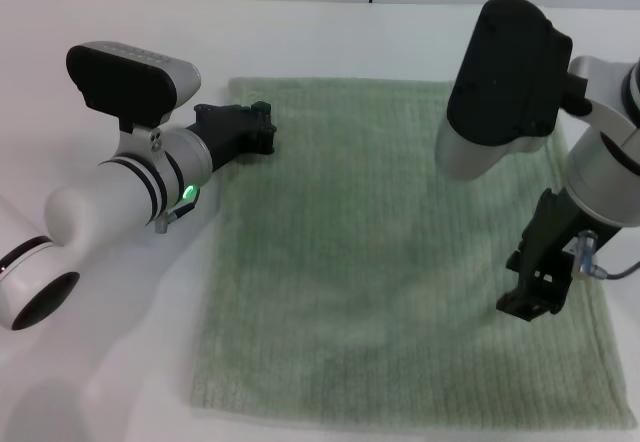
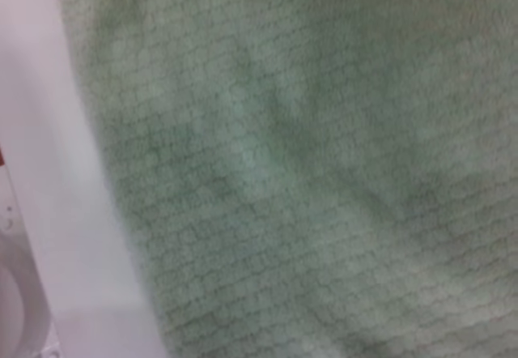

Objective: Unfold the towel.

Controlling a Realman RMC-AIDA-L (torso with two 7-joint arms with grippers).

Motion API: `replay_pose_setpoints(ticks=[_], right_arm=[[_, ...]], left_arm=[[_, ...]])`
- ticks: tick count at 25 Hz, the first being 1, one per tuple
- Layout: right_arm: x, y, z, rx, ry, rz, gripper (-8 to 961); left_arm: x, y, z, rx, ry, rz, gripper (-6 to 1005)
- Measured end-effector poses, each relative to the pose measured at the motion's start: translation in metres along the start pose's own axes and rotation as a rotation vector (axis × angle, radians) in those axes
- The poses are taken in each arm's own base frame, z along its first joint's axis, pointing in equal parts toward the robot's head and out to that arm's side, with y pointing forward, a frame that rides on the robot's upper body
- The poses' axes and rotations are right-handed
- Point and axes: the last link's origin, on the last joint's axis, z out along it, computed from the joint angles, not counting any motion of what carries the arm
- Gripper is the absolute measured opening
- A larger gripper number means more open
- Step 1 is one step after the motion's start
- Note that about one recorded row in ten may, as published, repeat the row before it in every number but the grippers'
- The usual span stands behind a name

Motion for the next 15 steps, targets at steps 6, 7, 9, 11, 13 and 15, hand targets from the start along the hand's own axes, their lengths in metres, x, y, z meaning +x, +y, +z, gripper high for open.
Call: replay_pose_setpoints(ticks=[6, 7, 9, 11, 13, 15], right_arm=[[-0.005, -0.029, -0.001, 0.197, -0.067, 0.091, 411], [-0.005, -0.029, -0.001, 0.197, -0.067, 0.091, 411], [-0.007, -0.048, -0.003, 0.320, -0.121, 0.167, 412], [-0.008, -0.058, -0.003, 0.381, -0.173, 0.197, 412], [-0.009, -0.061, -0.003, 0.402, -0.199, 0.203, 412], [-0.010, -0.070, -0.001, 0.456, -0.303, 0.218, 412]], left_arm=[[0.001, 0.000, 0.000, 0.001, 0.001, -0.001, -1], [0.000, 0.000, 0.000, 0.001, 0.001, -0.001, -1], [0.001, 0.000, 0.000, 0.001, 0.001, -0.001, -1], [0.001, 0.000, 0.000, 0.001, 0.001, -0.001, -1], [0.000, -0.001, 0.000, 0.002, 0.001, -0.002, -2], [-0.001, -0.001, -0.001, 0.005, -0.002, -0.002, 2]])
